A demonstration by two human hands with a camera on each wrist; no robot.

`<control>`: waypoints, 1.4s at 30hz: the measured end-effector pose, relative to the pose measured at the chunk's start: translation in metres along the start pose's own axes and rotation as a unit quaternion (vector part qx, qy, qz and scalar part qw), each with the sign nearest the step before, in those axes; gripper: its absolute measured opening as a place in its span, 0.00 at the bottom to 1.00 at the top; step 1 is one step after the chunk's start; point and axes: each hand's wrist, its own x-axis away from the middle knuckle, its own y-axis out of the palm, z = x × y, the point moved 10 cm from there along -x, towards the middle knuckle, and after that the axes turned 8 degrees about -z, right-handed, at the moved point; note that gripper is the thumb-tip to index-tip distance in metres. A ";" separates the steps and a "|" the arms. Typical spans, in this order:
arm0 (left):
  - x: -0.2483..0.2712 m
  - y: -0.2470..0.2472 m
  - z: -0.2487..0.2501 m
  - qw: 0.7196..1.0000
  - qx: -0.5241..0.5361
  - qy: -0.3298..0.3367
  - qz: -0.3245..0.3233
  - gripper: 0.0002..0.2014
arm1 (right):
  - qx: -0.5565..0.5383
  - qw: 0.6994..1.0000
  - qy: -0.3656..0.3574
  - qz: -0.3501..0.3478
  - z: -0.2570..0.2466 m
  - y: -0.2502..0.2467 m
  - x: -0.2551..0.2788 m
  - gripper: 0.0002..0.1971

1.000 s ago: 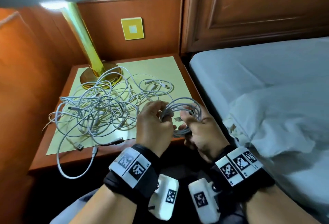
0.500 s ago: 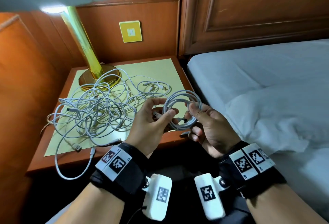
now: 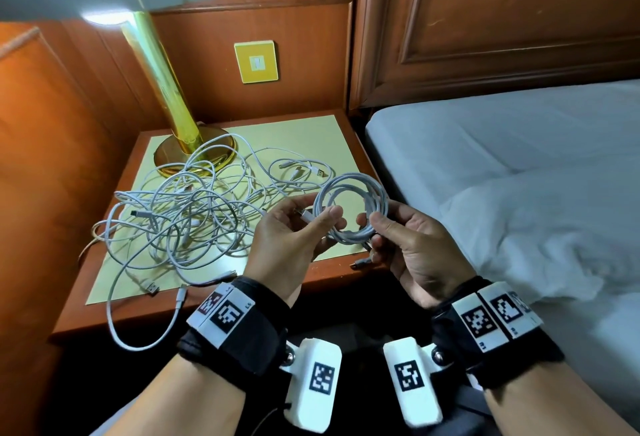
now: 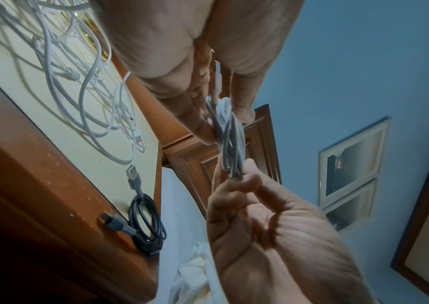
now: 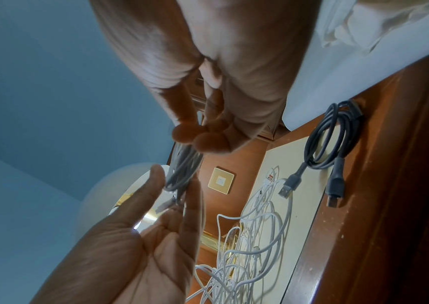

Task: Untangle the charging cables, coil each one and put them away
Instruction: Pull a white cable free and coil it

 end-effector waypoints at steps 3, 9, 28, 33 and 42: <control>-0.001 0.004 -0.008 0.997 0.061 -0.024 -0.030 0.23 | -0.010 1.000 -0.008 0.003 -0.002 -0.001 0.001 0.11; 0.001 0.003 -0.012 0.996 0.068 -0.042 -0.038 0.22 | -0.013 1.000 -0.027 0.006 -0.005 -0.001 0.001 0.13; -0.005 -0.007 0.002 0.983 -0.168 0.071 -0.007 0.11 | 0.191 0.976 -0.101 -0.009 -0.015 0.006 0.003 0.29; -0.004 -0.005 0.005 0.979 -0.183 0.088 -0.010 0.12 | 0.213 0.971 -0.107 -0.017 -0.016 0.012 0.007 0.17; -0.001 0.000 0.000 0.996 -0.070 0.058 -0.012 0.06 | 0.135 0.982 -0.089 -0.098 -0.012 0.034 0.014 0.23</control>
